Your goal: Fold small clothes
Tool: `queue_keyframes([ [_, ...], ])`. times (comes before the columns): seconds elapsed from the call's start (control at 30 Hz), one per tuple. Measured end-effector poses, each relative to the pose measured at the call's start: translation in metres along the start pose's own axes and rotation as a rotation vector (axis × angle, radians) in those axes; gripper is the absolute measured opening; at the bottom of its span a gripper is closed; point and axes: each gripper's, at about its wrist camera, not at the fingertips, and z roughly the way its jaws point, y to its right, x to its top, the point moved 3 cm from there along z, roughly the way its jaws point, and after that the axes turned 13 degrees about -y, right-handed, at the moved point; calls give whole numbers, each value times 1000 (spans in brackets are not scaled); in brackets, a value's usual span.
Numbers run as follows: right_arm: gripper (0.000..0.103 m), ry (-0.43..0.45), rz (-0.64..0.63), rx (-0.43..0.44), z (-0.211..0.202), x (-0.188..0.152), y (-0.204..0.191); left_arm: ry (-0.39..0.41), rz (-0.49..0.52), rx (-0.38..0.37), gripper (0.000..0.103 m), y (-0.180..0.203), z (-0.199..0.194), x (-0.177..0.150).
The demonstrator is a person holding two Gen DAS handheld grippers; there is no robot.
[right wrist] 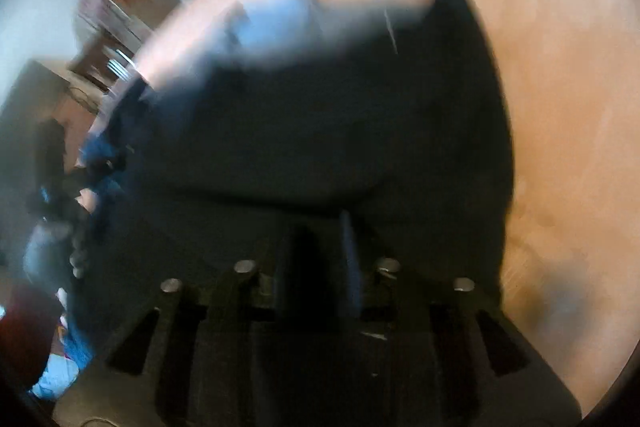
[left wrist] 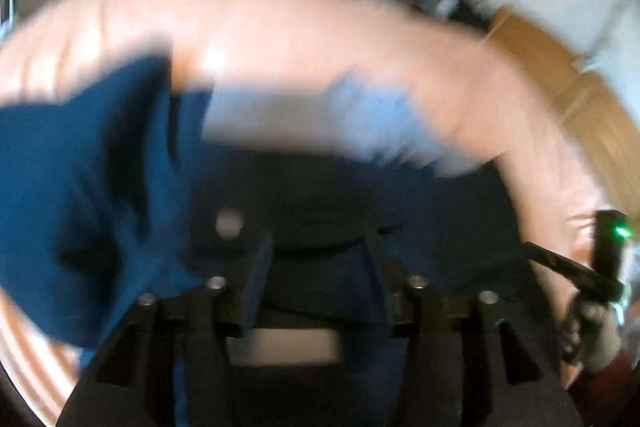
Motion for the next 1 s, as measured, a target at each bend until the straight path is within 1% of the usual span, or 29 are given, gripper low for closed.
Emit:
queue_keyframes([
  [0.03,12,-2,17,11,-4,2,2,49,1,-26,47,-2,-2,-3],
  [0.07,14,7,19,0,-15,6,1,52,10,-29,47,-1,-8,-6],
  [0.1,20,47,-7,-15,-28,12,-2,54,20,-30,47,1,-14,-9],
  [0.17,25,110,-55,-21,-46,36,-7,72,23,-44,46,1,-26,-20],
  [0.23,30,144,-73,-68,-49,65,-2,89,-9,-77,46,-4,-38,-28],
  [0.27,32,143,-63,-108,-42,87,12,101,-33,-94,45,-9,-47,-32],
  [0.3,34,120,-46,-150,-32,100,25,119,-56,-109,45,-15,-57,-36],
  [0.33,32,75,-18,-179,-17,109,39,150,-87,-122,45,-26,-73,-41],
  [0.37,29,-1,35,-141,4,114,60,181,-116,-125,45,-39,-89,-46],
  [0.4,22,31,49,-89,4,116,69,213,-147,-118,46,-55,-104,-50],
  [0.43,8,42,66,-89,0,116,74,252,-184,-89,46,-76,-122,-56],
  [0.47,7,46,88,-121,-6,114,76,294,-234,-41,47,-103,-142,-62],
  [0.5,11,64,81,-148,-12,110,72,328,-301,1,51,-135,-159,-69],
  [0.53,23,80,66,-171,-19,103,67,348,-367,20,54,-163,-171,-76],
  [0.57,29,103,50,-170,-28,92,58,361,-433,34,56,-191,-179,-82],
  [0.6,37,125,45,-153,-36,85,52,364,-518,48,57,-227,-186,-89],
  [0.67,41,159,47,-107,-49,65,36,330,-607,65,57,-272,-186,-96],
  [0.7,44,176,50,-94,-56,51,27,317,-634,43,57,-290,-184,-95],
  [0.77,48,198,60,-71,-60,33,10,315,-656,-16,58,-311,-179,-91],
  [0.83,51,205,76,-46,-63,19,-2,329,-675,-39,58,-329,-177,-81],
  [0.9,52,203,87,-42,-64,13,-10,349,-692,-30,58,-337,-176,-65],
  [1.0,53,191,96,-46,-64,-3,-19,390,-722,-2,58,-358,-174,-45],
])
